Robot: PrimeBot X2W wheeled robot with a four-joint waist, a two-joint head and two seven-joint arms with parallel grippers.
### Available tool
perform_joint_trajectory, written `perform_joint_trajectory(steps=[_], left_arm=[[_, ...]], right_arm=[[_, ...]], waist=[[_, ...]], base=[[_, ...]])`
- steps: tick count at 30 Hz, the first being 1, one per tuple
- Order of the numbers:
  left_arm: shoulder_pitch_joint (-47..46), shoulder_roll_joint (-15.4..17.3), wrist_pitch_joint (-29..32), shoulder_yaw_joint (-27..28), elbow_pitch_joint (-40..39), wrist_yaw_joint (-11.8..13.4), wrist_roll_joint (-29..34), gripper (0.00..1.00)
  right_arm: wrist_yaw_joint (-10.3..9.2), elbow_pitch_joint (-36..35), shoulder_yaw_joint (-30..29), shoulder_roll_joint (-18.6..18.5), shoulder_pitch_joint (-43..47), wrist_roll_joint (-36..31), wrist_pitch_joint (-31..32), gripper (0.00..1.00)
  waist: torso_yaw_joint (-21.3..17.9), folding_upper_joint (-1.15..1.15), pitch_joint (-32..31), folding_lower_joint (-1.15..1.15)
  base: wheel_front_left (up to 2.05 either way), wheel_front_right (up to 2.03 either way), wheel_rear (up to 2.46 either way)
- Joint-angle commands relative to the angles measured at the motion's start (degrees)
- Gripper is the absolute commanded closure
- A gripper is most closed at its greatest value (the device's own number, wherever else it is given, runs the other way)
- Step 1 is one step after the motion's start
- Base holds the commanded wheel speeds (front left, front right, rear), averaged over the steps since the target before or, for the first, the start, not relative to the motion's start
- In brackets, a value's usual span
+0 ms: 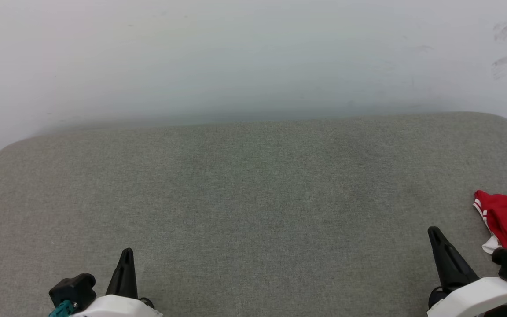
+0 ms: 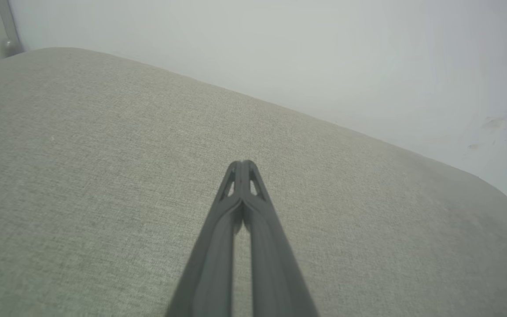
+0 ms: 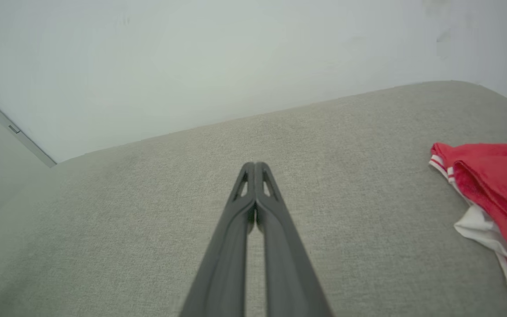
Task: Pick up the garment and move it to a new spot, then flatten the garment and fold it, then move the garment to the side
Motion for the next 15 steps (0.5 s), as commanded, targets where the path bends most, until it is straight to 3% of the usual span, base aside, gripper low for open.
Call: perform_joint_trajectory(steps=[1, 15], left_arm=[[-1.85, -0.08, 0.43, 0.63, -0.66, -0.49, -1.79, 1.0], [-3.3, -1.36, 3.81, 3.21, -0.17, -2.74, -13.25, 1.0]], right_arm=[[0.0, -0.29, -0.29, 0.03, -1.93, 2.21, 0.07, 1.0], [-0.01, 2.96, -1.09, 0.56, -4.01, 15.57, 0.25, 1.0]], waist=[[0.02, 0.0, 0.01, 0.0], [0.25, 0.0, 0.2, 0.0]], base=[[0.0, 0.0, 0.0], [0.0, 0.0, 0.0]])
